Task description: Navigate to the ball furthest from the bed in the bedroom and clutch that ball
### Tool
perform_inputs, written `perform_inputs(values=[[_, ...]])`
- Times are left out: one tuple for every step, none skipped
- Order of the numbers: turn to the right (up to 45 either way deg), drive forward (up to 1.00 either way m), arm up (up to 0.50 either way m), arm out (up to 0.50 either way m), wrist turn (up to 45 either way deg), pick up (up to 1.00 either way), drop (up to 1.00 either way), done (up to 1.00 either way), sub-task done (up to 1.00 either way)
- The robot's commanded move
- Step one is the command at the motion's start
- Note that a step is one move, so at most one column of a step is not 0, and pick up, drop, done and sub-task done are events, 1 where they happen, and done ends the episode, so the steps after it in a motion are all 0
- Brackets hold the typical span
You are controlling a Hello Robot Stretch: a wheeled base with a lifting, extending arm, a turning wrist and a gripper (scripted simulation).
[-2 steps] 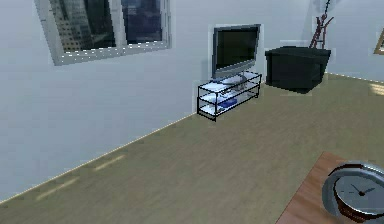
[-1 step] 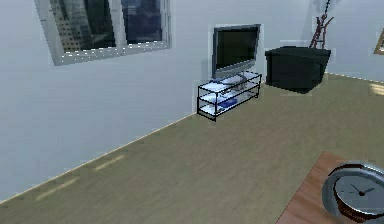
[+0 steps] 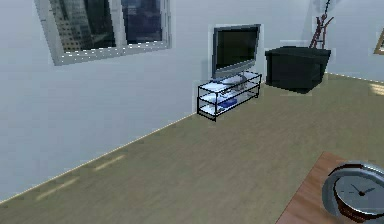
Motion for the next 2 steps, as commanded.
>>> perform_inputs(values=[[0.0,0.0,0.0,0.0,9.0,0.0,0.0,0.0,0.0],[0.0,0.0,-0.22,0.0,0.0,0.0,0.0,0.0,0.0]])
